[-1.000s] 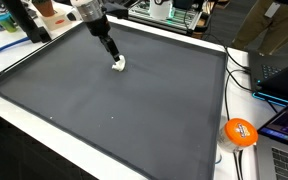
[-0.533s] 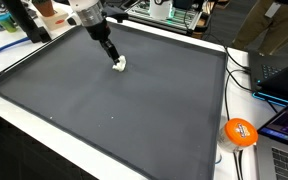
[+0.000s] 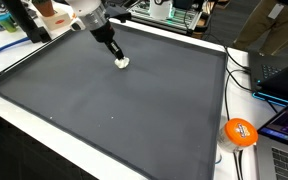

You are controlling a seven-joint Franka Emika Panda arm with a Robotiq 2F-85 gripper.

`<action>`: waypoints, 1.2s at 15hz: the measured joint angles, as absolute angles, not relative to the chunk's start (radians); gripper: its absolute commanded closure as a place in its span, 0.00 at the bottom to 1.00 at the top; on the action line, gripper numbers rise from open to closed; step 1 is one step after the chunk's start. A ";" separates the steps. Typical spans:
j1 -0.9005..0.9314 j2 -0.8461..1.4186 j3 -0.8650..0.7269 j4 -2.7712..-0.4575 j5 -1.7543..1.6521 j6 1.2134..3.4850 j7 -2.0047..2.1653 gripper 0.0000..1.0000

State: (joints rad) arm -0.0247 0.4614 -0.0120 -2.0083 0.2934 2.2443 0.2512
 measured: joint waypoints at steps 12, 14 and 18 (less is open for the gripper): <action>-0.012 0.477 0.000 -1.956 0.291 2.076 0.250 0.37; -0.009 0.477 0.000 -1.956 0.287 2.086 0.249 0.23; 0.006 0.486 0.000 -1.955 0.277 2.112 0.247 0.41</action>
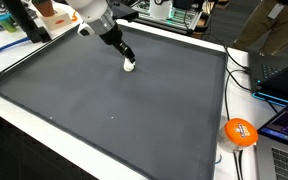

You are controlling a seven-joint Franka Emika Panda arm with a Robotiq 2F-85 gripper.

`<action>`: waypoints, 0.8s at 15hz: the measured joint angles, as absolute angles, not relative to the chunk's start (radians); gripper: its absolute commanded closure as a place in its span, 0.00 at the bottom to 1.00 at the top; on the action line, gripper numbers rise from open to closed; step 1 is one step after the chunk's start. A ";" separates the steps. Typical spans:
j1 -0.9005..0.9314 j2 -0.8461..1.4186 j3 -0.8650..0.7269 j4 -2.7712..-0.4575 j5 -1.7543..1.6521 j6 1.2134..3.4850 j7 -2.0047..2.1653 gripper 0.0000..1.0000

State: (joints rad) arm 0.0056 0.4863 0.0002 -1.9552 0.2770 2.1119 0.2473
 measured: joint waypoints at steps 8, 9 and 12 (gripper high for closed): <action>0.032 0.518 0.002 -1.929 0.263 2.137 0.244 0.85; 0.032 0.517 0.003 -1.925 0.262 2.137 0.242 0.92; 0.031 0.515 0.001 -1.918 0.262 2.137 0.236 0.98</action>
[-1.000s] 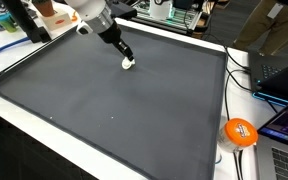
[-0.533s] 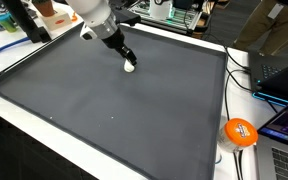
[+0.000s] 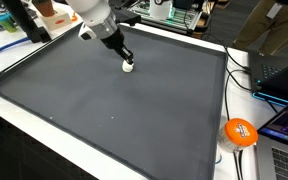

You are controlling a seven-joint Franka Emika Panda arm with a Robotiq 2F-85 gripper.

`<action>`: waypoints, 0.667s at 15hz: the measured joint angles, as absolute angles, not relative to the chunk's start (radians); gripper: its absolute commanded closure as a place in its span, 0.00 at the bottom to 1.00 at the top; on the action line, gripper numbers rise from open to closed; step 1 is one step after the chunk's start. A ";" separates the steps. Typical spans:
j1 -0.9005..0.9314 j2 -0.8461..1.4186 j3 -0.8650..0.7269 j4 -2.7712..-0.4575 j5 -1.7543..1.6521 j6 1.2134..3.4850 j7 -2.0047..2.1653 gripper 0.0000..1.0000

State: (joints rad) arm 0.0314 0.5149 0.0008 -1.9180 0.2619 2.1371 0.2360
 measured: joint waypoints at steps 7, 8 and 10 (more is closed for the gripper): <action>0.044 0.515 -0.023 -1.912 0.157 2.125 0.291 0.67; 0.050 0.515 -0.029 -1.912 0.132 2.122 0.306 0.68; 0.060 0.517 -0.037 -1.911 0.101 2.117 0.322 0.60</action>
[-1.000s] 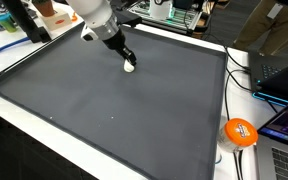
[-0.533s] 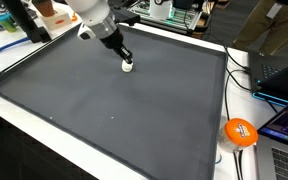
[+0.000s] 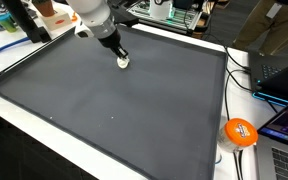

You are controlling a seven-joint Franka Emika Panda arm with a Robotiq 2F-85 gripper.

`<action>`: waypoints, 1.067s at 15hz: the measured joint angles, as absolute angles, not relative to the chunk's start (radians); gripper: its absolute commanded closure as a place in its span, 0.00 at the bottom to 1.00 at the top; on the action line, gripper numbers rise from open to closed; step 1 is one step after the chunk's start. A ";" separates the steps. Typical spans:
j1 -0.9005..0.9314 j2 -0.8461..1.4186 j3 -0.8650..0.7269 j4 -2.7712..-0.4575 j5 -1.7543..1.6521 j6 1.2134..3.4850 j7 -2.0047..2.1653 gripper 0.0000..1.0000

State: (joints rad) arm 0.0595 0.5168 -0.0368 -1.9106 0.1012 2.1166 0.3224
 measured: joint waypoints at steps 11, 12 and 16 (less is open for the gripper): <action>0.028 0.514 -0.029 -1.876 0.146 1.997 0.246 0.00; 0.030 0.513 -0.034 -1.873 0.128 1.997 0.251 0.00; 0.054 0.508 -0.066 -1.869 -0.019 1.991 0.305 0.00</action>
State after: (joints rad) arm 0.0536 0.5080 -0.0665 -1.8687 -0.0192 1.9912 0.3048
